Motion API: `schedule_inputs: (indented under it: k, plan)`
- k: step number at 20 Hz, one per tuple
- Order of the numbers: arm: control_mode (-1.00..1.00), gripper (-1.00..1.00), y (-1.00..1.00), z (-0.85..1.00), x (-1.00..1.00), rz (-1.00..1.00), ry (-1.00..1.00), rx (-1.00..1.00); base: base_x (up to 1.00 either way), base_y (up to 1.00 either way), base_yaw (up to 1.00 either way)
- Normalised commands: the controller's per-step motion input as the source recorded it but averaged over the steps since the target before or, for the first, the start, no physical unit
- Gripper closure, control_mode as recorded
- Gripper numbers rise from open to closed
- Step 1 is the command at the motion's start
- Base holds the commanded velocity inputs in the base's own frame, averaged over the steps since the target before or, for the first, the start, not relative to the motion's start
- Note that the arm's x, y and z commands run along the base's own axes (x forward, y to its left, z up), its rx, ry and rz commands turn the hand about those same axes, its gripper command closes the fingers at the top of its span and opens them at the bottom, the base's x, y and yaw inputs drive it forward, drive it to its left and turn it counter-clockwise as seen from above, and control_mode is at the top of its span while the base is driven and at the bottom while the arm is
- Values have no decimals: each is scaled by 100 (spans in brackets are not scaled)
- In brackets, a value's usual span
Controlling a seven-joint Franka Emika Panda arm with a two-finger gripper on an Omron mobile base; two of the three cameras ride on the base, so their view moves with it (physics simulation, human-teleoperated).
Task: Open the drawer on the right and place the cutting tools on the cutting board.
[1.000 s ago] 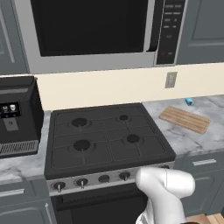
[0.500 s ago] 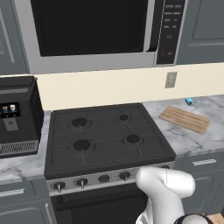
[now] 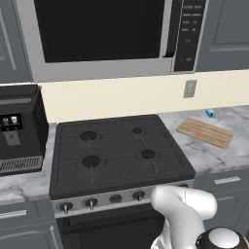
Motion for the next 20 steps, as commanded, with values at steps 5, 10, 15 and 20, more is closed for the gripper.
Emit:
schedule_inputs:
  k: [5, 10, 15, 20]
  plan:
    - [-100, -100, 0, -25, 0, 0, 0, 4, 0, 0, 0]
    - [-100, -100, 0, -15, 4, 0, -3, 1, 0, 0, 0]
    - [-100, -100, 0, -18, 1, 0, -12, 0, 0, 0, 0]
    - [-100, -100, 0, -15, 12, 0, -11, 0, 0, 0, 0]
